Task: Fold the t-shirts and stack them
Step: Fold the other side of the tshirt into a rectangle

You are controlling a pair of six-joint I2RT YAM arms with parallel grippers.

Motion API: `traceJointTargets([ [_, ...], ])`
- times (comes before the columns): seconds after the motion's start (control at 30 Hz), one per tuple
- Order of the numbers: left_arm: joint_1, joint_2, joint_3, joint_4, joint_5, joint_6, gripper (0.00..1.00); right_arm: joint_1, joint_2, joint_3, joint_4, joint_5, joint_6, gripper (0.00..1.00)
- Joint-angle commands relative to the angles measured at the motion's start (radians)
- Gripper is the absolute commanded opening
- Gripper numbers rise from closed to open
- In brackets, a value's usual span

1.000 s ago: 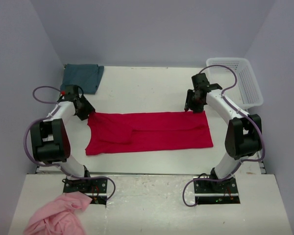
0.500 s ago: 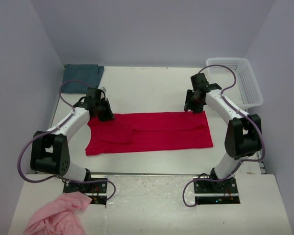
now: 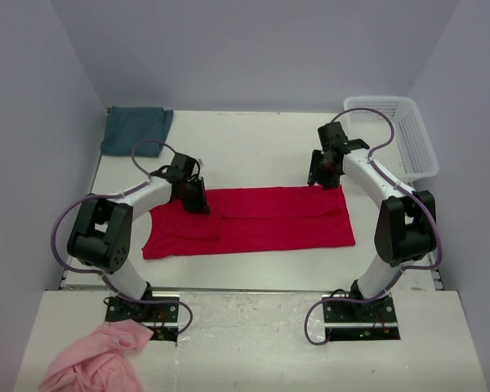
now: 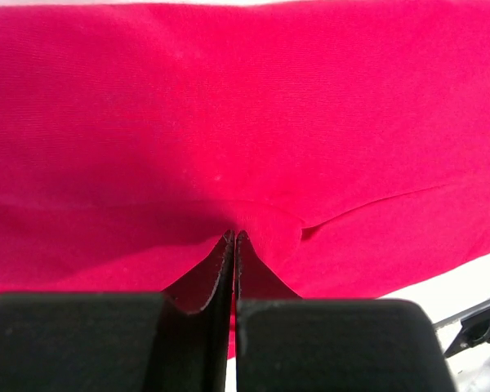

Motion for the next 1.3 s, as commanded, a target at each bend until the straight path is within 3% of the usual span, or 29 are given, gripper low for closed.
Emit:
traceJointTargets([
  [0.0, -0.022, -0.003, -0.012, 0.033, -0.005, 0.000, 0.00, 0.006, -0.018, 0.034, -0.011, 0.031, -0.012, 0.47],
  [0.57, -0.053, -0.179, -0.203, 0.010, -0.022, -0.061, 0.00, 0.006, -0.018, 0.026, 0.000, 0.025, -0.011, 0.47],
  [1.03, -0.125, -0.492, -0.363, -0.117, -0.045, -0.185, 0.00, 0.006, -0.024, 0.018, 0.009, 0.014, -0.011, 0.47],
  [1.17, -0.143, -0.622, -0.383, -0.176, -0.144, -0.210, 0.00, 0.006, -0.034, 0.017, 0.015, 0.005, -0.011, 0.47],
  [1.27, -0.143, -0.578, -0.273, -0.229, -0.244, -0.161, 0.00, 0.008, -0.031, 0.018, 0.016, 0.002, -0.011, 0.47],
])
